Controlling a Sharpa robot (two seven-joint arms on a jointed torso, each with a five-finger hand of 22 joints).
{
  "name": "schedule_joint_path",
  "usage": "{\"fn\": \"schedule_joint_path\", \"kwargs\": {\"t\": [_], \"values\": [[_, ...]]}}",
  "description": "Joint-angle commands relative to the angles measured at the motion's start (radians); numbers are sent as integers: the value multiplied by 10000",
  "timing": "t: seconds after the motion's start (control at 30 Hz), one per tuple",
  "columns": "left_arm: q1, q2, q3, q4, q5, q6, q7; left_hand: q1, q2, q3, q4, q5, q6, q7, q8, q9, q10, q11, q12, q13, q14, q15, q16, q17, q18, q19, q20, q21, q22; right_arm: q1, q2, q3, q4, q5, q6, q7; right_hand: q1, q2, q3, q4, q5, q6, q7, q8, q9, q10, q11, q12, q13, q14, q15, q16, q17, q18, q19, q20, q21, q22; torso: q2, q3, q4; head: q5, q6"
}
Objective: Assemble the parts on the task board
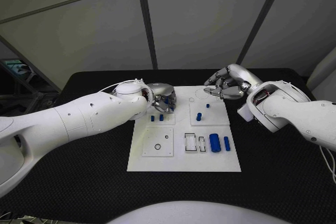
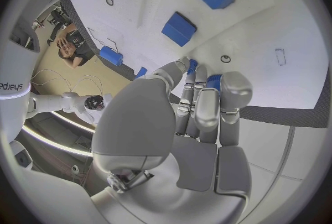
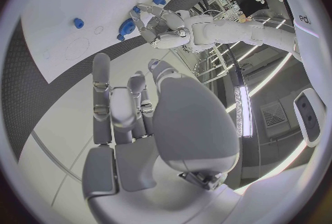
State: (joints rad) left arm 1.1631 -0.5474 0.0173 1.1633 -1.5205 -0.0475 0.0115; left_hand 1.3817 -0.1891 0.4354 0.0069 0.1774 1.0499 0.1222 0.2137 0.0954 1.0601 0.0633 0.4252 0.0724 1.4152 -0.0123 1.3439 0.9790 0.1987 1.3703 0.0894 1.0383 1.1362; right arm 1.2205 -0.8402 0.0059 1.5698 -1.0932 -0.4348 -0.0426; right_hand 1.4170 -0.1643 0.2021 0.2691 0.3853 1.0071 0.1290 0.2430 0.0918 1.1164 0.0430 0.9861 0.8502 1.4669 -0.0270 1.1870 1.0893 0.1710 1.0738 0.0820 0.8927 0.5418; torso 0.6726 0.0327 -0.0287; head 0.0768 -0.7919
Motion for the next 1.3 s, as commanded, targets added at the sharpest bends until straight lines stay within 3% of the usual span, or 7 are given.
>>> {"fn": "schedule_joint_path", "kwargs": {"t": [0.03,0.47,0.73,0.9,1.1,1.3], "values": [[7,30,0,-33,-79,186,-51,-9,132,163,-32,-48,137,-5,-69,-28,164,-8,-125,-40,15,-17,-22,-18,-831,74,9,94,92,14,18,7,6,-27,27,86,57,-67,38,14,54,-87,-9,19,15,-31,-3,-20,3,0,-32,-32,14,115,-14,-15,-39,9,0,0,3,7,-3],[-28,31,1,-29,-22,-67,36,128,236,823,-344,-113,381,41,-267,-104,601,-17,-648,-70,148,-30,13,0,-871,141,-17,376,398,14,26,7,14,-27,17,103,66,-60,50,12,54,-76,-13,35,20,-12,-6,-5,15,6,-34,-39,16,113,1,-16,-41,15,-3,-2,7,9,10],[-64,-297,36,407,65,-236,86,-6,138,946,-408,-108,431,96,-368,-137,681,21,-876,-69,171,-6,6,-37,-879,144,-3,423,468,14,19,7,6,-27,15,117,66,-60,50,12,54,-76,-13,35,20,-12,-6,-5,15,6,-34,-39,16,113,1,-16,-41,15,-16,-10,23,15,31],[-68,-560,204,705,138,-349,58,-74,102,970,-417,-110,465,114,-396,-145,726,29,-945,-65,195,3,15,-26,-887,165,2,474,518,13,8,7,-3,-27,7,121,66,-60,50,12,54,-76,-13,35,20,-12,-6,-5,15,6,-34,-39,16,113,1,-16,-41,15,-19,0,26,33,66],[-72,-953,521,1207,300,-460,-3,-136,70,976,-415,-114,488,118,-419,-151,756,36,-1000,-63,208,6,16,-29,-888,170,8,484,534,12,1,7,-24,-27,7,129,66,-60,50,12,54,-76,-13,35,20,-12,-6,-5,15,6,-34,-39,16,113,1,-16,-41,15,-11,-18,27,60,95],[-75,-1313,643,1471,408,-385,-127,-164,51,976,-418,-117,499,119,-431,-155,774,37,-1027,-61,217,7,19,-27,-893,182,9,512,560,12,-14,7,-29,-27,11,128,66,-60,50,12,54,-76,-13,35,20,-12,-6,-5,15,6,-34,-39,16,113,1,-16,-41,15,-14,-1,24,98,108]]}}
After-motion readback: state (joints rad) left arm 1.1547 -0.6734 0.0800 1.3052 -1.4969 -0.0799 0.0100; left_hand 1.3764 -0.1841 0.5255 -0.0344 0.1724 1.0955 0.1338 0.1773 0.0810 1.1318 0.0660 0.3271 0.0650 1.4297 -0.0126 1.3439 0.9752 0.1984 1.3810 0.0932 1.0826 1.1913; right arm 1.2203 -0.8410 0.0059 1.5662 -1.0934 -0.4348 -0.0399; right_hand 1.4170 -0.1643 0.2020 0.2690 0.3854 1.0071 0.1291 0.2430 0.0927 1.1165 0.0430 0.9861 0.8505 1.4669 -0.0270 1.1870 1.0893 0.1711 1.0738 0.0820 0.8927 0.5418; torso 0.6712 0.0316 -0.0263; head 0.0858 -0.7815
